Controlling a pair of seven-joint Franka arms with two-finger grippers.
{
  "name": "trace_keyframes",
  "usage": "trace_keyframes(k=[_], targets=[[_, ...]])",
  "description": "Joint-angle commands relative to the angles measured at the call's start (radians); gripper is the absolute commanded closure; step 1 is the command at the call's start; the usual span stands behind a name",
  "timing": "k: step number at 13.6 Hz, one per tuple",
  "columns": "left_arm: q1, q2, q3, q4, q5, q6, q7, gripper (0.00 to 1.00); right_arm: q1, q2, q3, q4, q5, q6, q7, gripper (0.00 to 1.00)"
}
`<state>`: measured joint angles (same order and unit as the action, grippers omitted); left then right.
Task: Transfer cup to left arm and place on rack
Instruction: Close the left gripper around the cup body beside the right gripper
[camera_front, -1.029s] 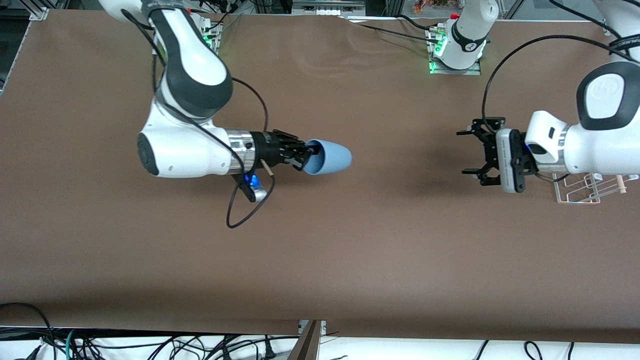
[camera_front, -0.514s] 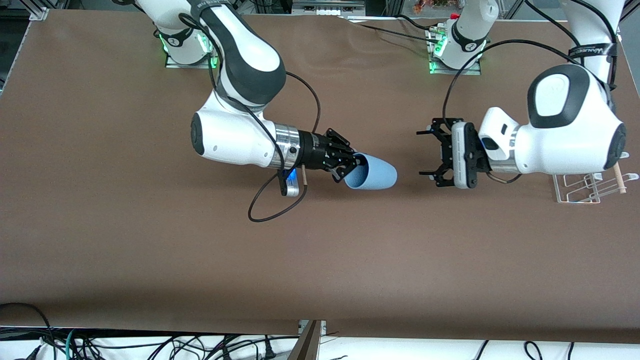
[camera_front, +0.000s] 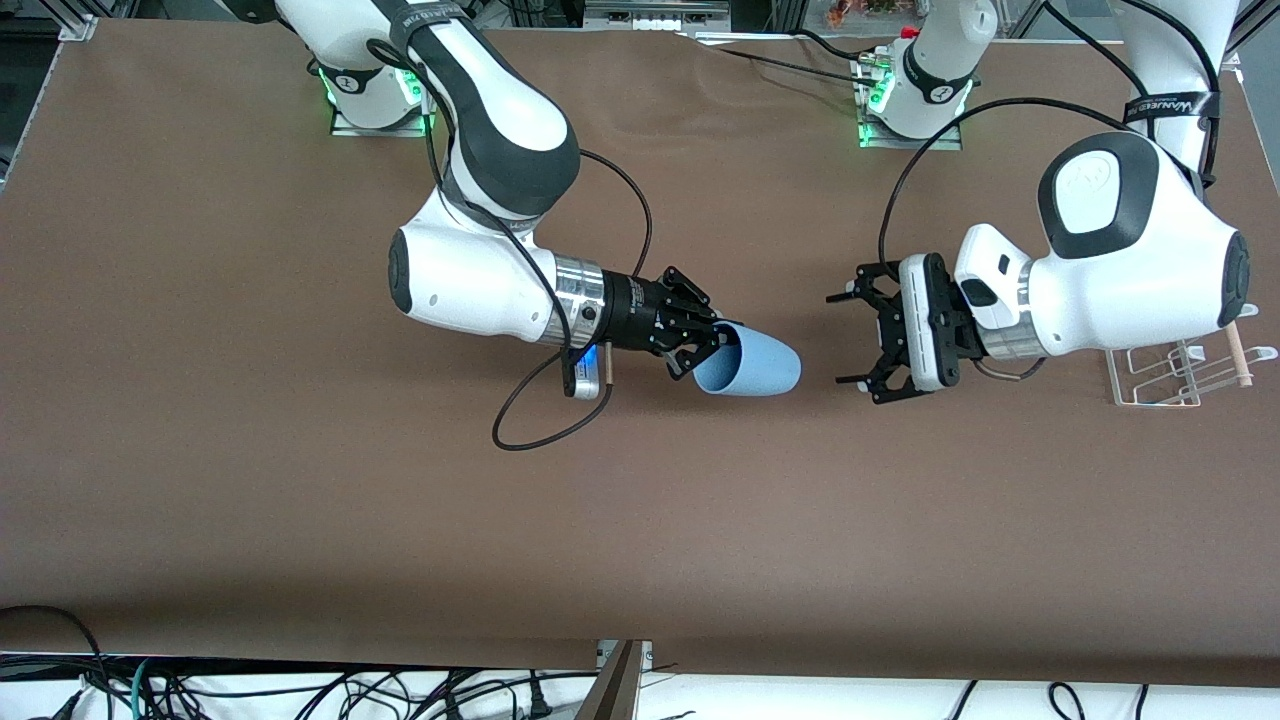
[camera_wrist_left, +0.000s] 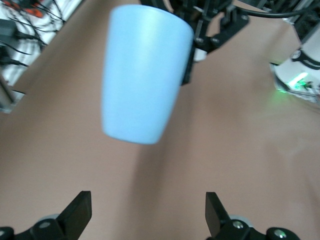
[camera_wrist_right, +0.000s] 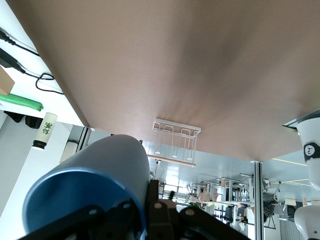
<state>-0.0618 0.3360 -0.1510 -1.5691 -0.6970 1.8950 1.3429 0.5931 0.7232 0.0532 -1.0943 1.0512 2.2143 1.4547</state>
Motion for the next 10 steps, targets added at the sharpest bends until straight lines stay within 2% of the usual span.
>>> trace_keyframes(k=[1,5,10], targets=[[-0.001,0.002,-0.007,0.009,0.014,0.102,0.021,0.00,-0.009,0.019,0.013,0.039,0.018,0.001,0.013,1.00],[-0.016,0.020,-0.054,0.029,0.017,0.182,0.021,0.00,-0.015,0.018,0.013,0.039,0.018,-0.008,0.015,1.00],[-0.056,0.047,-0.059,0.032,0.030,0.271,0.012,0.00,-0.016,0.016,0.013,0.039,0.018,-0.011,0.015,1.00]])
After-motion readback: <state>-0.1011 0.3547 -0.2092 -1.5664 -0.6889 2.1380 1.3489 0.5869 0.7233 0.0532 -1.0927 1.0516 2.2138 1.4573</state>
